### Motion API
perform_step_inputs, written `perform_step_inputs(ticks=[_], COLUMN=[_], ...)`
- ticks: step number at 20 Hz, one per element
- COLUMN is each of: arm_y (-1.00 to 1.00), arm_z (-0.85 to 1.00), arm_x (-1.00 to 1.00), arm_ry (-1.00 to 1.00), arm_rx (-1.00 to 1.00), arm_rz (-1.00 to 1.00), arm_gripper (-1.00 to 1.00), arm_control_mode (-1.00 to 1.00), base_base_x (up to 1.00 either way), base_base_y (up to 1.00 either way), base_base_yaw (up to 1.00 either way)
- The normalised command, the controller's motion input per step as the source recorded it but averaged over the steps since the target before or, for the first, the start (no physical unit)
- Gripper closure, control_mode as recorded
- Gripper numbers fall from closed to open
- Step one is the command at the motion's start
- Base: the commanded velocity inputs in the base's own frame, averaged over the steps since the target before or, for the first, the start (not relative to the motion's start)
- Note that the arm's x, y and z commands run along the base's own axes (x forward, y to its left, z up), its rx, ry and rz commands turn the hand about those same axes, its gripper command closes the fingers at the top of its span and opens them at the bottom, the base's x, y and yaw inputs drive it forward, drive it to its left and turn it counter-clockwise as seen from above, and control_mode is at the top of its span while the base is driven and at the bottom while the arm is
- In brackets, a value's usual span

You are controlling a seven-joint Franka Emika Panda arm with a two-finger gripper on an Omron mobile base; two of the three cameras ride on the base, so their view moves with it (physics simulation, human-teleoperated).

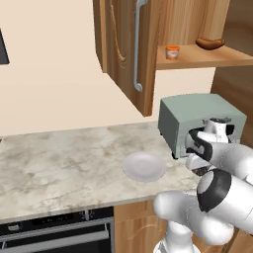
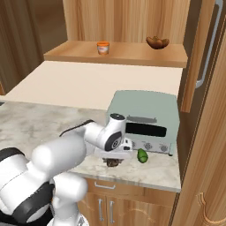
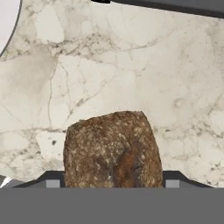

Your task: Pick the avocado and bread from the counter and place them on the plate. Then pick the jam from the cabinet and place it next to the plate. Lastly close the cabinet door.

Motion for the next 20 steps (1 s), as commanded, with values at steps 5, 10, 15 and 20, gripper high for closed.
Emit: perform_step_inputs(ticks=[5,10,15,20], arm_y=[0.62,0.84,0.72,0.63], arm_z=[0.70,0.60,0.33,0.16], arm_x=[-0.19,0.00,0.00,0.05], arm_ry=[-0.12,-0.05,-0.01,0.00], arm_rx=[0.00,-0.03,-0.03,0.00], arm_rz=[0.00,-0.04,-0.07,-0.05], arm_gripper=[1.00,1.00,1.00,1.00], arm_control_mode=[-1.00,-1.00,-1.00,-1.00], base_base_x=[0.00,0.00,0.00,0.00], base_base_y=[0.00,0.00,0.00,0.00], base_base_yaw=[0.00,0.00,0.00,0.00])
